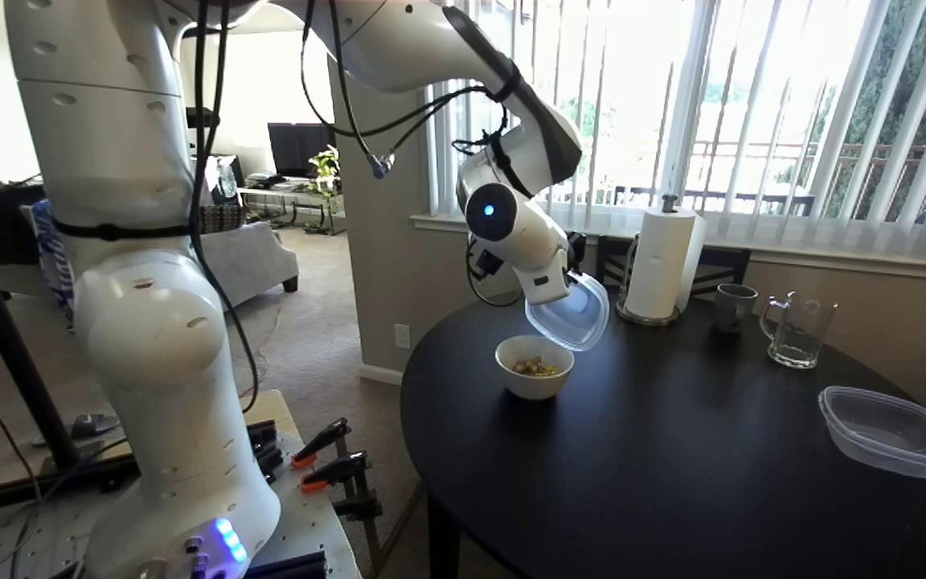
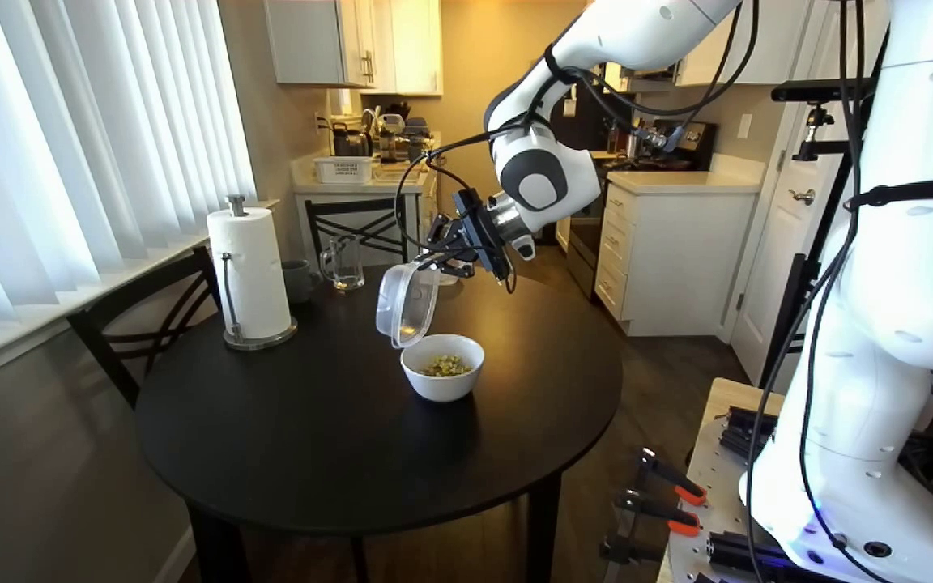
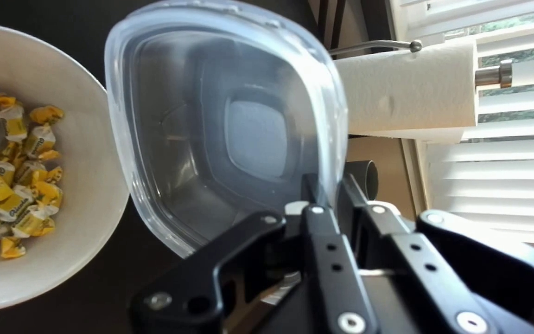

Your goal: Pour the candy into the white bowl.

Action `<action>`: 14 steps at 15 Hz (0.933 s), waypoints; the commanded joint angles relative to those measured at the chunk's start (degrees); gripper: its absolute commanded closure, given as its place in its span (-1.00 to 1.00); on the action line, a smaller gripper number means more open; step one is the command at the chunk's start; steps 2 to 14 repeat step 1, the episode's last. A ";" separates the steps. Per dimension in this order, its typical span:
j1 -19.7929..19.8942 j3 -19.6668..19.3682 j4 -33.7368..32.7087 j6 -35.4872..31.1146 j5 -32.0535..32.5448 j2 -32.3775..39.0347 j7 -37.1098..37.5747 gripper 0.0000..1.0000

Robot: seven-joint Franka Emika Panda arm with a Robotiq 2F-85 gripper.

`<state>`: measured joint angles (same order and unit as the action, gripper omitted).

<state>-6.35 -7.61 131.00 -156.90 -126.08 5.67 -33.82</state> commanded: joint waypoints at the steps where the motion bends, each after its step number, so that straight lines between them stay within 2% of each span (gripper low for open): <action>1: 0.06 0.03 2.07 0.72 -0.43 -1.76 0.36 0.94; 14: 0.06 0.03 2.07 0.72 -0.43 -1.76 0.36 0.94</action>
